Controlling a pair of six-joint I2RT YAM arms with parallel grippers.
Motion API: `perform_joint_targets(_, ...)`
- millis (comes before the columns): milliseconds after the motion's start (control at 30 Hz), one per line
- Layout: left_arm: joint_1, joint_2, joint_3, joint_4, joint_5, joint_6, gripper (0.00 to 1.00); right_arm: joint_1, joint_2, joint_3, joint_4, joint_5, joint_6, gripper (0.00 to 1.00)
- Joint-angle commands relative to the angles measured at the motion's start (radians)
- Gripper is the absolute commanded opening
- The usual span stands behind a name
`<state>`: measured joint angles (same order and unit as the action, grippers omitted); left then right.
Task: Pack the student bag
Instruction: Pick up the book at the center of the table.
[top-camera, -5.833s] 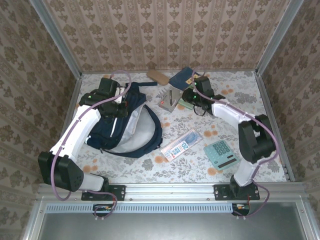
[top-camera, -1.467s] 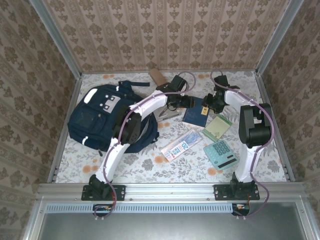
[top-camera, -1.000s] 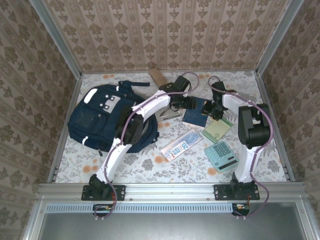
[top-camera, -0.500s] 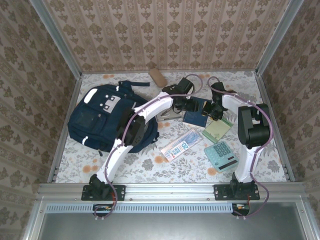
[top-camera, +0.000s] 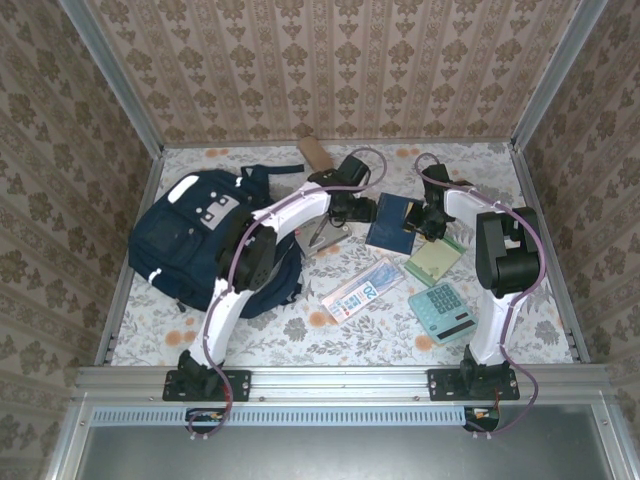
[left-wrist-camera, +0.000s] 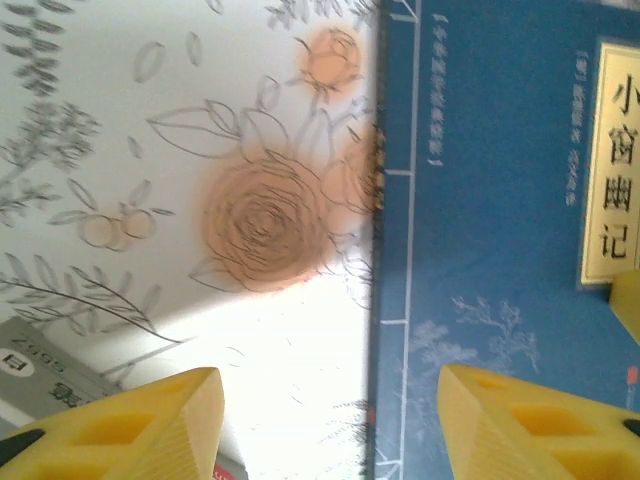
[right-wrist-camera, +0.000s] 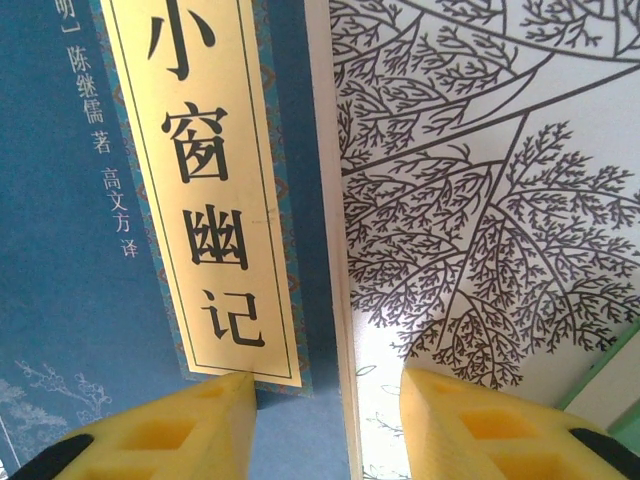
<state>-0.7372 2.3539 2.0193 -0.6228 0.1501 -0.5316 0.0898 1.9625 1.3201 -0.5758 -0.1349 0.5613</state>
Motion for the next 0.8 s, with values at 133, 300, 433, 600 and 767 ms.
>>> perform_joint_targets(133, -0.044, -0.010, 0.101, -0.002, 0.070, 0.012, 0.61, 0.007, -0.001, -0.003, -0.009, 0.014, 0.006, 0.41)
perform_joint_targets(300, -0.034, 0.063, 0.155, -0.047, 0.083, -0.010, 0.60, 0.007, 0.002, -0.002, 0.001, 0.017, -0.009, 0.41)
perform_joint_targets(433, -0.021, 0.118, 0.157, -0.075, 0.088, -0.030, 0.60, 0.007, 0.007, -0.007, 0.025, -0.002, -0.014, 0.38)
perform_joint_targets(600, -0.018, 0.146, 0.121, -0.035, 0.144, -0.056, 0.60, 0.011, 0.007, -0.013, 0.076, -0.042, -0.026, 0.35)
perform_joint_targets(767, -0.017, 0.158, 0.101, 0.011, 0.221, -0.094, 0.60, 0.014, 0.021, -0.010, 0.113, -0.112, -0.033, 0.35)
